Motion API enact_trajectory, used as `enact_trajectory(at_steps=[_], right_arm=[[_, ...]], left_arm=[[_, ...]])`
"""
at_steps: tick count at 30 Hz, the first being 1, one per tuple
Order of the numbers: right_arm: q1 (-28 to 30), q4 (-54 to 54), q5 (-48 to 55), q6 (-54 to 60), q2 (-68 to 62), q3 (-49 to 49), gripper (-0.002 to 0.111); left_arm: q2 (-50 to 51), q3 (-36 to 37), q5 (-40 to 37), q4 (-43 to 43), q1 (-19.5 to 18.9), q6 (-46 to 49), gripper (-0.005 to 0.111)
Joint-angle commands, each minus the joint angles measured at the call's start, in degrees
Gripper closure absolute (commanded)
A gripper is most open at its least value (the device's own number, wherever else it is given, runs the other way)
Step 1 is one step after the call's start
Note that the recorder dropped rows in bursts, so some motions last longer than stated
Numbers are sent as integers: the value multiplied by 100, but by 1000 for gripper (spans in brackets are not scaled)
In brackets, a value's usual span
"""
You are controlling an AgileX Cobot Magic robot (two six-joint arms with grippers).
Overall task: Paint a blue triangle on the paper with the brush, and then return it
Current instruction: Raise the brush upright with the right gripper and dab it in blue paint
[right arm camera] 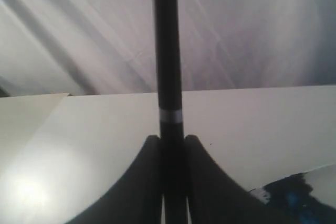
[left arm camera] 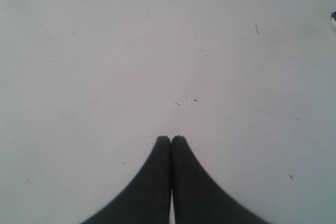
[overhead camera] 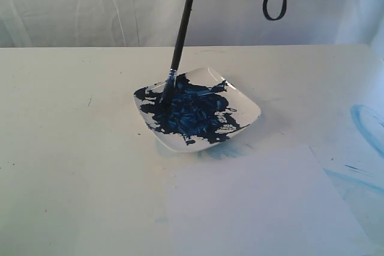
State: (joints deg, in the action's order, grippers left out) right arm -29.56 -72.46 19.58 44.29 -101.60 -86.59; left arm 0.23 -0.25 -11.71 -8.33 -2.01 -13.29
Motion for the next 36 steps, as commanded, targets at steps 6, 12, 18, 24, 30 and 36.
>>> enact_trajectory(at_steps=[6, 12, 18, 24, 30, 36], right_arm=[[-647, 4098, -1740, -3330, 247, -56, 108], [-808, 7183, -3067, -6577, 247, 456, 108], [-333, 13153, -5704, -10687, 204, 790, 108], [183, 13369, -6247, -10777, 204, 870, 108], [289, 13246, -5909, -9945, 138, 913, 108], [391, 12305, -6039, -9316, -373, 913, 108]], left_arm=[[-23, 25, 11, 4, -26, -41, 107], [-23, 25, 11, 4, -26, -41, 107], [-23, 25, 11, 4, -26, -41, 107], [-23, 25, 11, 4, -26, -41, 107], [-23, 25, 11, 4, -26, -41, 107], [-23, 25, 11, 4, -26, -41, 107]])
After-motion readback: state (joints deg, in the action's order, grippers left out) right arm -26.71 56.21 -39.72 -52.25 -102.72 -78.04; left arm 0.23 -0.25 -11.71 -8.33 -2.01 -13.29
